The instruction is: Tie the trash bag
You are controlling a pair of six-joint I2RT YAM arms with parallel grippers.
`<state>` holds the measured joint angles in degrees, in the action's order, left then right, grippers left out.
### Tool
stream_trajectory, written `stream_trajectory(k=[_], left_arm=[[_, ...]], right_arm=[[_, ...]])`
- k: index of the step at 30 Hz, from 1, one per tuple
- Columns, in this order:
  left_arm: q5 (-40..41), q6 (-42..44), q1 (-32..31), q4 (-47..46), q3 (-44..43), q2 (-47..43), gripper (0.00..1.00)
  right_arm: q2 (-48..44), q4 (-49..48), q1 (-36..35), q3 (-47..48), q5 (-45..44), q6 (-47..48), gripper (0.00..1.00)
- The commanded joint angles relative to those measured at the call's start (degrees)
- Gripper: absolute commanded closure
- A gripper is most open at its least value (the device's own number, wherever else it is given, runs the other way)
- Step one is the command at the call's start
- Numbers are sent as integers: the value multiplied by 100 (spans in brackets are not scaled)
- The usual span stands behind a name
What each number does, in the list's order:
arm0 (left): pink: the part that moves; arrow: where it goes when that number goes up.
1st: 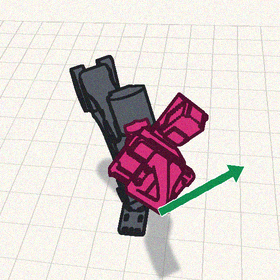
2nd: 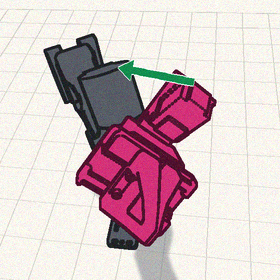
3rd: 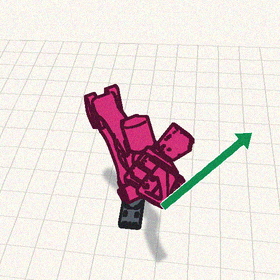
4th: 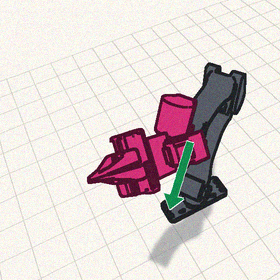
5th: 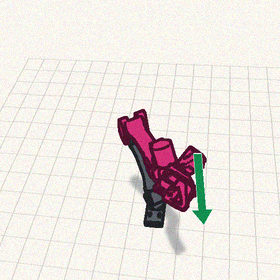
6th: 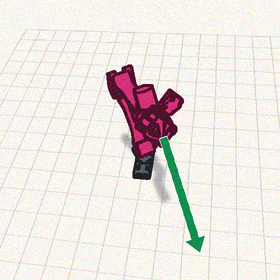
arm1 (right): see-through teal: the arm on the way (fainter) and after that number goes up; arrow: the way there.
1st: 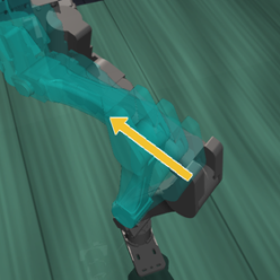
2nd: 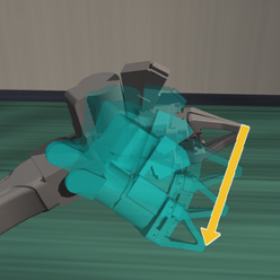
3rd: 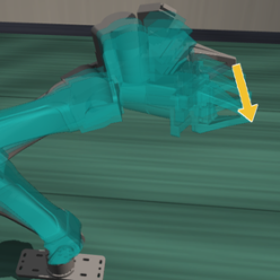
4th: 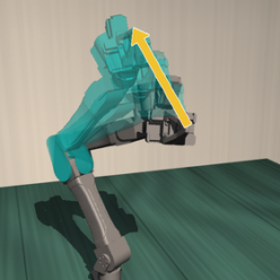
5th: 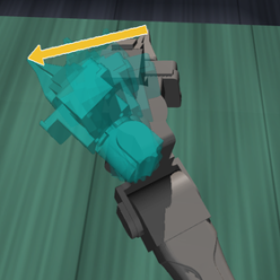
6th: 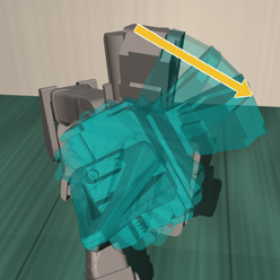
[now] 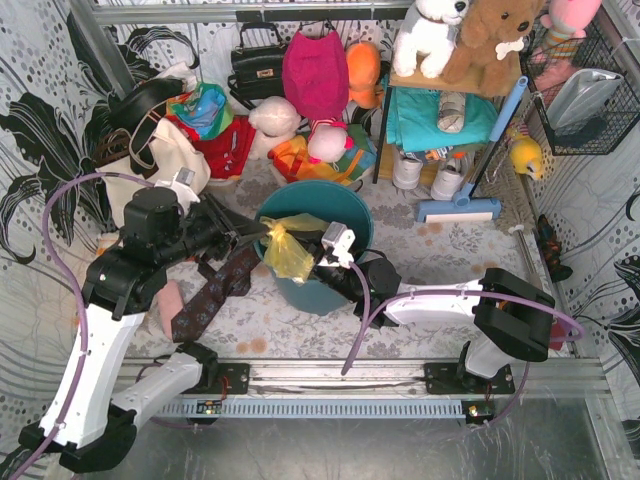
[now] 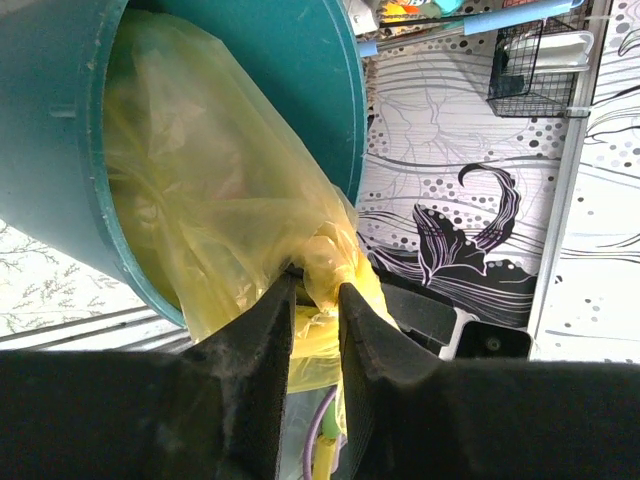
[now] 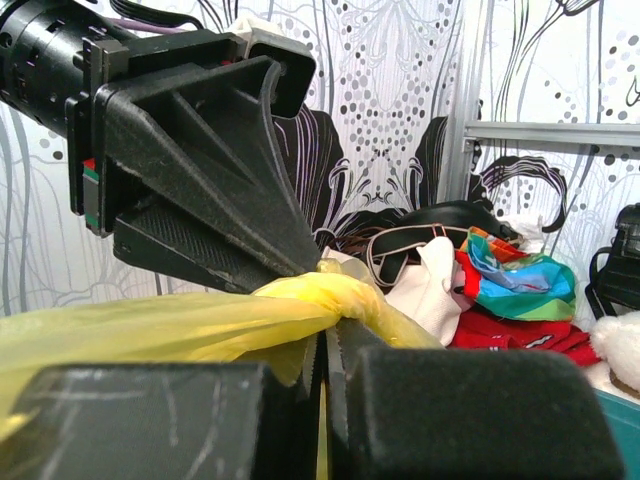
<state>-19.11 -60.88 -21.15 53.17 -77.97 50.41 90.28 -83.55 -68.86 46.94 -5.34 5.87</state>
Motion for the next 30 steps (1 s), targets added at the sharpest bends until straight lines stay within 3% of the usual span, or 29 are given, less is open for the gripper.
stream_trajectory(k=[1, 4, 9, 12, 15, 19, 21, 25, 30], left_arm=[[-110, -5, -65, -346, 37, -12, 72], [-123, 22, -78, -343, 53, -10, 78], [-37, 58, -103, -299, 44, 28, 56], [23, 90, -134, -296, -8, 59, 53], [83, 128, -144, -256, -44, 87, 57], [105, 151, -144, -239, -85, 112, 74], [110, 155, -144, -245, -95, 118, 75], [214, 186, -144, -204, -140, 130, 60], [434, 191, -144, -120, -293, 184, 53]], right_arm=[[77, 155, 0, 125, 28, 93, 100], [81, 210, -2, 147, 55, 128, 100], [85, 261, 1, 136, 126, 140, 100], [62, 261, 2, 122, 139, 144, 100], [43, 286, 2, 117, 152, 163, 100], [34, 331, 0, 112, 172, 209, 100], [34, 329, 4, 118, 186, 221, 100], [31, 316, 0, 117, 230, 230, 100], [16, 300, 1, 88, 262, 222, 100]])
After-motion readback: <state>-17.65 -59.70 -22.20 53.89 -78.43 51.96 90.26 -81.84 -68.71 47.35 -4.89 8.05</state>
